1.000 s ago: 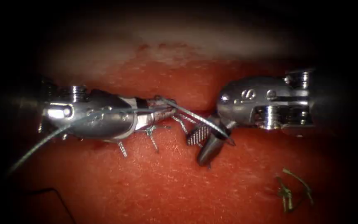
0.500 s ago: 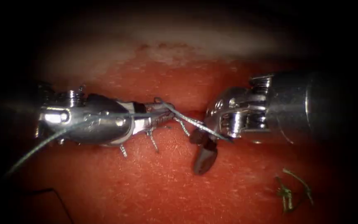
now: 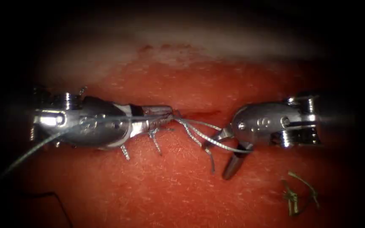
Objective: Wound Closure
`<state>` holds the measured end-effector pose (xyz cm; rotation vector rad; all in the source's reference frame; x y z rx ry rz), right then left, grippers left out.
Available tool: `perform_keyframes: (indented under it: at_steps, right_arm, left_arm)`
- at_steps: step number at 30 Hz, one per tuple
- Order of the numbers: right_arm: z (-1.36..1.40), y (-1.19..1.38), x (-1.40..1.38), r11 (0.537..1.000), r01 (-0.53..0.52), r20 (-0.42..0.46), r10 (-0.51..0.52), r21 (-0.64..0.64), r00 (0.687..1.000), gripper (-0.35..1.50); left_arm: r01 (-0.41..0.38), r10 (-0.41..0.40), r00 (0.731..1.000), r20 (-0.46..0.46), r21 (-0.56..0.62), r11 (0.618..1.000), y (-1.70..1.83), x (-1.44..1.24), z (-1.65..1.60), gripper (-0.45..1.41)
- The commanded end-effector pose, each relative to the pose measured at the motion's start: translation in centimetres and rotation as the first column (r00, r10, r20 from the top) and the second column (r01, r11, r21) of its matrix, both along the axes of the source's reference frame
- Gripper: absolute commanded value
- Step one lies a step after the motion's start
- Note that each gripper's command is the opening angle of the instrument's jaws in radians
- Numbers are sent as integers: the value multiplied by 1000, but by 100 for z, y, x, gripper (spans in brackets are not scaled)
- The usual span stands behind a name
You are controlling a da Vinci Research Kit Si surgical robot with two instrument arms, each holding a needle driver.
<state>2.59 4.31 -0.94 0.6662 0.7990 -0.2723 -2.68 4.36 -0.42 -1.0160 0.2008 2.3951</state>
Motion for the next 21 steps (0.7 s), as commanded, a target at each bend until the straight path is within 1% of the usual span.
perform_keyframes:
  at_steps: [1,6,8,12,13,14,16,20,21]
  right_arm:
    - [9,-8,9,1000,3,-6,-3,-6,1000,79]
    - [9,-13,22,999,8,-29,-9,-40,1000,78]
    - [6,-12,25,998,-10,-71,6,-54,997,76]
    - [7,-10,25,997,-25,-72,20,-74,997,76]
    - [7,-10,25,997,-28,-71,22,-76,997,71]
    - [7,-11,26,997,-30,-82,24,-76,996,54]
    - [7,-12,25,997,-29,-82,23,-77,996,49]
    - [7,-13,27,997,-20,-92,13,-77,996,27]
    - [7,-13,29,998,-13,-93,6,-69,996,10]
  left_arm:
    - [-2,2,1000,3,2,1000,-5,-5,7,-35]
    - [-3,3,1000,3,2,1000,-5,-4,6,-35]
    - [-5,5,1000,4,2,1000,-6,-2,6,-35]
    - [-8,8,1000,3,4,1000,-6,0,6,-35]
    - [-8,8,1000,3,4,1000,-6,0,6,-35]
    - [-8,8,1000,3,4,1000,-6,0,6,-35]
    - [-8,8,1000,3,4,1000,-6,1,6,-35]
    - [-12,12,1000,6,5,1000,-7,2,6,-35]
    - [-12,12,1000,6,4,1000,-7,3,6,-35]
